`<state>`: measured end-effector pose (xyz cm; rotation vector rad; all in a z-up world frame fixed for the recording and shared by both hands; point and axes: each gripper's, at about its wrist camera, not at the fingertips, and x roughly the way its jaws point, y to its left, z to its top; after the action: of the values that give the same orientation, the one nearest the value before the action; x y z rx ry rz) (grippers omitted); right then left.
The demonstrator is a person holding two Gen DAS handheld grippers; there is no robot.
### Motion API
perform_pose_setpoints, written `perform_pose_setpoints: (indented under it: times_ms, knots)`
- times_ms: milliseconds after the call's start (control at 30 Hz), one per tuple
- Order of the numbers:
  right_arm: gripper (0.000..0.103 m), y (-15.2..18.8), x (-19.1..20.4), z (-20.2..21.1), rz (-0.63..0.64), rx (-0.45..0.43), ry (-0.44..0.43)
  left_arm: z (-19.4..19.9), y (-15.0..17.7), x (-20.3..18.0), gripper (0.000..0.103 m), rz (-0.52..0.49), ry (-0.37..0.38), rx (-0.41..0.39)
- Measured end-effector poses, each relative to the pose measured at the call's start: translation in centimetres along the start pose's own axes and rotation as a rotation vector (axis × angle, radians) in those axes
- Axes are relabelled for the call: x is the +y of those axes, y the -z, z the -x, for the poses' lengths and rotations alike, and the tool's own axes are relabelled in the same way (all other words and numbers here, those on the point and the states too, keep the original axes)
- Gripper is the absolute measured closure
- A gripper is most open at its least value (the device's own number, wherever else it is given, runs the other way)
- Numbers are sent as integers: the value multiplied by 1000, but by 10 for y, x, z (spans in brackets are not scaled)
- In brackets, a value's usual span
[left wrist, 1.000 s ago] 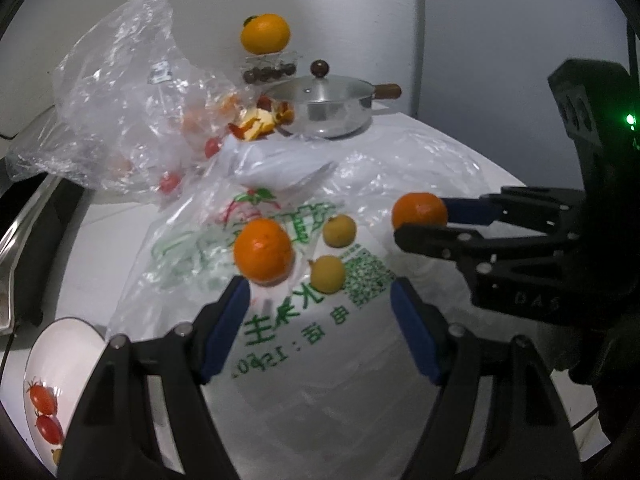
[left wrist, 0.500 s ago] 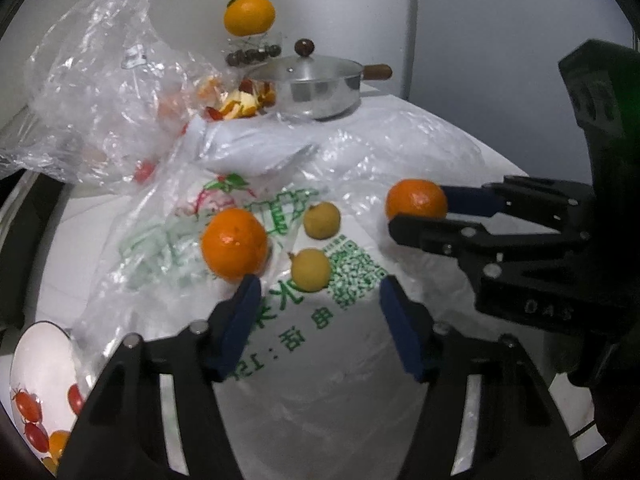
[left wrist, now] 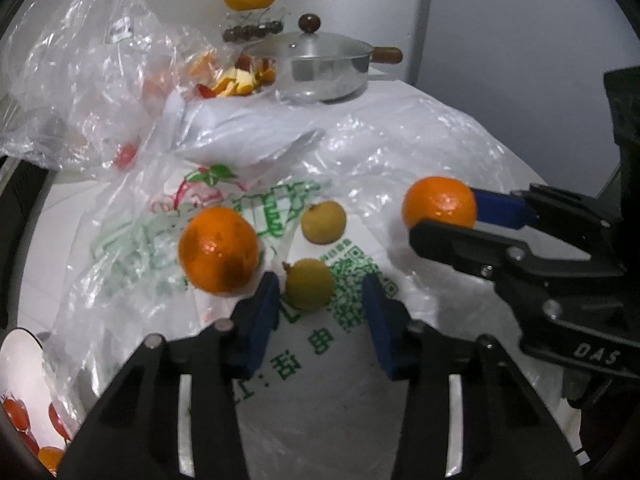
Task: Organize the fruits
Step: 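Grasp the orange with the right tool while the left tool grasps the yellow fruit, then carry the orange and yellow fruit toward the white plate with both tools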
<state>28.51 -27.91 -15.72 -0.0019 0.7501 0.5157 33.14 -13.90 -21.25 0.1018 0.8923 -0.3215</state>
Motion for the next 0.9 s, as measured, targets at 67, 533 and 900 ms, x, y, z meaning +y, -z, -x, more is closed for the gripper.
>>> perform_pose_setpoints:
  times_ms: [67, 533, 900]
  knots:
    - [61, 0, 0, 0, -1, -2, -1, -3, 0, 1, 64, 6, 11, 1]
    - [61, -1, 0, 0, -4, 1, 9, 15, 4, -2, 78, 6, 54, -31]
    - [61, -1, 9, 1, 36, 25, 49, 53, 13, 4, 78, 30, 59, -92]
